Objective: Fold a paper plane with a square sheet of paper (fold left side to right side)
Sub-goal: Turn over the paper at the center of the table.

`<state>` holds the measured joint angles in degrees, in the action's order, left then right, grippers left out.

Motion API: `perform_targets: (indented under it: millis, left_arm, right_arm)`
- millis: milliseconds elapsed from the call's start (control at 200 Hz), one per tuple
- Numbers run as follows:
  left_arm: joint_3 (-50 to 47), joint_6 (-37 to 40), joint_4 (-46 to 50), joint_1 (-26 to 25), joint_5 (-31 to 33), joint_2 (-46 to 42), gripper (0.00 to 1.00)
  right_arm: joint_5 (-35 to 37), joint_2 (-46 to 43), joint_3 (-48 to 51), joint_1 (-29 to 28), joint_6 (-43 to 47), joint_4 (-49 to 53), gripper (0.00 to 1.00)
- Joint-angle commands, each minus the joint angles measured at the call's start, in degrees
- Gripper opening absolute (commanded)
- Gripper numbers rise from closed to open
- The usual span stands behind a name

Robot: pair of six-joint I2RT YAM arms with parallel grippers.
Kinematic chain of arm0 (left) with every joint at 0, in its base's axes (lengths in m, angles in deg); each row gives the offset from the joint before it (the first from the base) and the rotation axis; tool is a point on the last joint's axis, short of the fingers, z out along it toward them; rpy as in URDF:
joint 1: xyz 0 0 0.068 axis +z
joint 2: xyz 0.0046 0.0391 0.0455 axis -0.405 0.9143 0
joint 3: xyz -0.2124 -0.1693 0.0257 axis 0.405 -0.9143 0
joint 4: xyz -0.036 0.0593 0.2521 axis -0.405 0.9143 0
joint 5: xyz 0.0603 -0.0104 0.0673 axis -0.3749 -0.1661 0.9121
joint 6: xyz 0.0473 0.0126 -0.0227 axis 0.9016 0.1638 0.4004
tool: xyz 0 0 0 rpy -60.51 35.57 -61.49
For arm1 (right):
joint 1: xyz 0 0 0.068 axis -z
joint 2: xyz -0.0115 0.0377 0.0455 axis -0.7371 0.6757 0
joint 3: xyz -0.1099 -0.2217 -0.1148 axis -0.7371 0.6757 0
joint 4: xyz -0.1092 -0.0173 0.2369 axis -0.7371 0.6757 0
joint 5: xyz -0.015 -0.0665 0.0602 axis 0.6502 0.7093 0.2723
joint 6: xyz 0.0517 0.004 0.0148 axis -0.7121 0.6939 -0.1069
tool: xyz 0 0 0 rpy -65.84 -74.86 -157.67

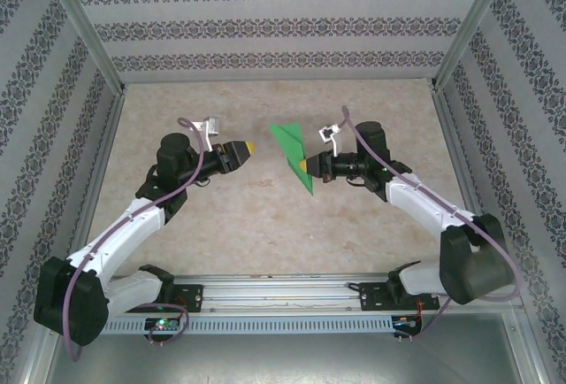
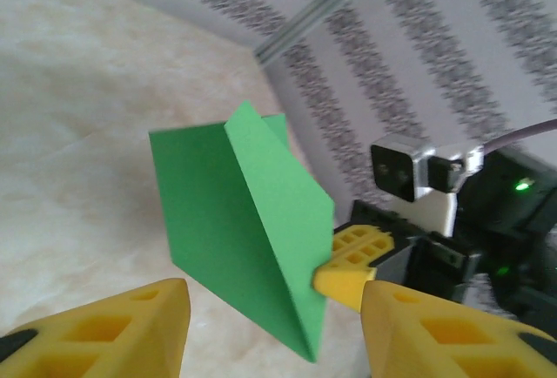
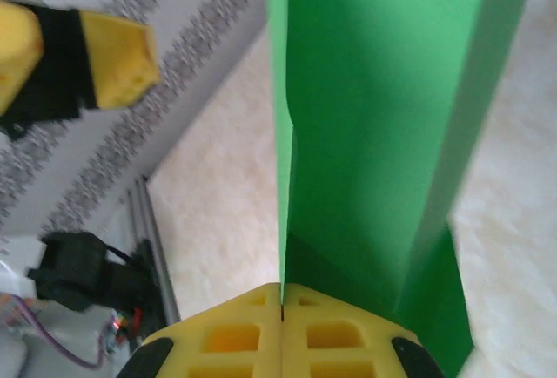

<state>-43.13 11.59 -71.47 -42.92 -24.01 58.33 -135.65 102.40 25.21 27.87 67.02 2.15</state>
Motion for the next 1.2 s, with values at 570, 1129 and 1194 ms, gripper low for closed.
perform_targets:
  millis: [570,1129,1194]
  left_arm:
    - [5.4,-6.5,-15.8,-7.0,-6.2,11.3,0.42]
    - [5.6,-5.7,-14.3,-7.2,-5.1,11.2,0.10]
    - [5.5,-5.3,-13.8,-7.2,-4.6,10.6,0.07]
  right_arm:
    - [-5.2,-1.8,2.2,-3.7,-15.0,-21.3,0.00]
    - [-3.8,-0.4,2.1,-4.4,-17.1,-22.6,0.00]
    - [-3.5,-0.8,2.2,-4.1,-17.4,-22.3,0.04]
